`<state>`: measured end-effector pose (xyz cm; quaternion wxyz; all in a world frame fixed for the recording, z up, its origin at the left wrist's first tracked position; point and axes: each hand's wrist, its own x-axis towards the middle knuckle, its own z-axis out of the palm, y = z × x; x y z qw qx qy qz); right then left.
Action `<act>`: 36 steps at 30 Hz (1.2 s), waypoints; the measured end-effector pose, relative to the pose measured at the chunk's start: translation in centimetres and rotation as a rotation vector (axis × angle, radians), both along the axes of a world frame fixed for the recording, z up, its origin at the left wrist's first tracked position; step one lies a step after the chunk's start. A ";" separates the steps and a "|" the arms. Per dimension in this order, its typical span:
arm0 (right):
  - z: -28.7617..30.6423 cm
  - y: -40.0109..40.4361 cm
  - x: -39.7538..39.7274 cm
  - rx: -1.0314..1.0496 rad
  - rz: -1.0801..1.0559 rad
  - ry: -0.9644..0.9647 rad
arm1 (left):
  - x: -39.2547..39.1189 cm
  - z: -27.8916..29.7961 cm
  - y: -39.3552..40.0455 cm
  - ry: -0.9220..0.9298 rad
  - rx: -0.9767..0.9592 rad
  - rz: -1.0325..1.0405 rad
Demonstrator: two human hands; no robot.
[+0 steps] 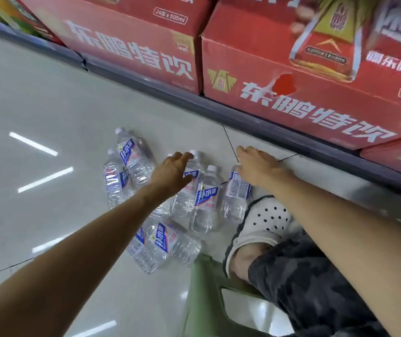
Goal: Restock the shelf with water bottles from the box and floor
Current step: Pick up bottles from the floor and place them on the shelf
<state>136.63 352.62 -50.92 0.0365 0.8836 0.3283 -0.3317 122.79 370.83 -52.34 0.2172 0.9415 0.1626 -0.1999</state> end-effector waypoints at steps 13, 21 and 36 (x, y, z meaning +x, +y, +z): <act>-6.1 -0.4 -1.0 -0.042 -0.436 0.146 | 2.8 -5.5 0.0 0.148 -0.092 0.157; -7.9 0.3 -1.1 0.030 -0.579 0.198 | 3.8 -6.8 -0.9 0.176 -0.106 0.193; -4.0 0.0 -2.2 0.169 -0.459 0.340 | 3.6 -3.9 -1.1 0.106 -0.103 0.146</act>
